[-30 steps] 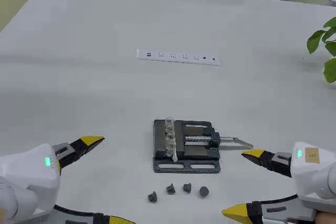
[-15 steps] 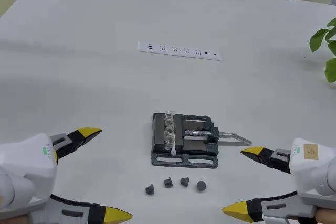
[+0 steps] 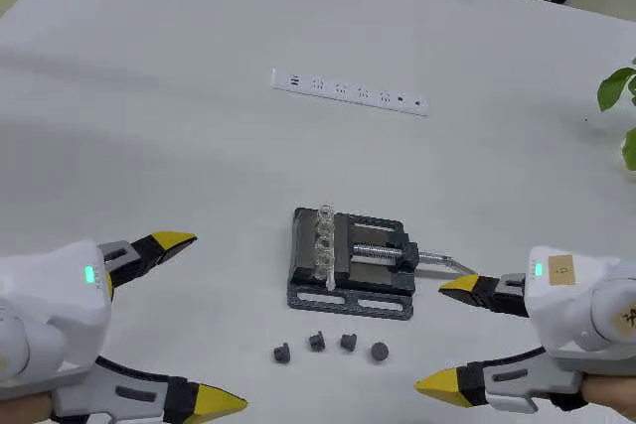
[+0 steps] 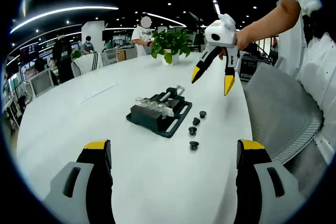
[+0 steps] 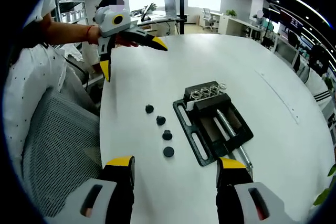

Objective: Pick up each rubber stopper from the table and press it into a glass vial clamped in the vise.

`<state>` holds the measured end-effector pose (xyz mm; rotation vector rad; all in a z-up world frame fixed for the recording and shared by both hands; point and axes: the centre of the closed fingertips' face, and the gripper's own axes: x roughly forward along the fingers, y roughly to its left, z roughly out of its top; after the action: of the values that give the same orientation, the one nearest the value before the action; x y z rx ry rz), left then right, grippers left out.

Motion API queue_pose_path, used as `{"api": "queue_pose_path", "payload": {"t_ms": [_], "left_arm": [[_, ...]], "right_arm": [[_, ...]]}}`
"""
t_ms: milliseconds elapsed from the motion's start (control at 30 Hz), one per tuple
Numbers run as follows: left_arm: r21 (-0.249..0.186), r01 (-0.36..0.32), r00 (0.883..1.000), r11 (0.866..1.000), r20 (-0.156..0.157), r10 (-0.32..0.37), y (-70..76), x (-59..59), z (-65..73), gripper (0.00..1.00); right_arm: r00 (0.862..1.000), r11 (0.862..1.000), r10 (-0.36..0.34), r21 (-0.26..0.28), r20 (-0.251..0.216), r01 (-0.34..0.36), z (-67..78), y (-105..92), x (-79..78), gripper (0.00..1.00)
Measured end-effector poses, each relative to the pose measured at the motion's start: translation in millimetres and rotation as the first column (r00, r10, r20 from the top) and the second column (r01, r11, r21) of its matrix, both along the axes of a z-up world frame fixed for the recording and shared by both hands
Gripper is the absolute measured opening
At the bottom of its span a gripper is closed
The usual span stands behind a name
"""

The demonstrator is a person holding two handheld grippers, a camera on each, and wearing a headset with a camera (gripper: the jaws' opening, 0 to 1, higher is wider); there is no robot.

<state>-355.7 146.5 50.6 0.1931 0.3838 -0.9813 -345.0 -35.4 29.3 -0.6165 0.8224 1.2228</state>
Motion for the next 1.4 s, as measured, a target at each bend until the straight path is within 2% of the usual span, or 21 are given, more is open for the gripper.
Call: {"api": "queue_pose_path", "payload": {"t_ms": [200, 367, 667, 1033, 1400], "left_arm": [[-0.005, -0.008, 1.000, 1.000, 0.004, 0.008, 2.4, 1.5, -0.2, 0.99], [-0.009, -0.012, 1.000, 1.000, 0.004, 0.012, 2.9, 1.4, -0.3, 0.99], [-0.011, -0.012, 1.000, 1.000, 0.003, 0.012, 0.8, -0.9, -1.5, 0.99], [-0.016, -0.011, 1.000, 1.000, -0.002, 0.011, 0.1, -2.6, -1.9, 0.98], [-0.029, -0.017, 1.000, 0.999, -0.004, 0.017, 1.0, -2.5, -1.2, 0.98]], "right_arm": [[0.998, 0.997, 0.058, -0.051, -0.031, -0.060, -4.7, 9.1, -1.6, 0.49], [0.993, 0.989, 0.109, -0.096, -0.043, -0.113, -9.4, 14.1, -4.7, 0.41], [0.985, 0.972, 0.157, -0.165, -0.075, -0.168, -27.4, 18.0, -6.5, 0.26], [0.974, 0.948, 0.204, -0.228, -0.101, -0.222, -44.5, 23.4, -10.7, 0.18], [0.963, 0.928, 0.247, -0.261, -0.104, -0.266, -52.1, 25.3, -11.7, 0.13]]}}
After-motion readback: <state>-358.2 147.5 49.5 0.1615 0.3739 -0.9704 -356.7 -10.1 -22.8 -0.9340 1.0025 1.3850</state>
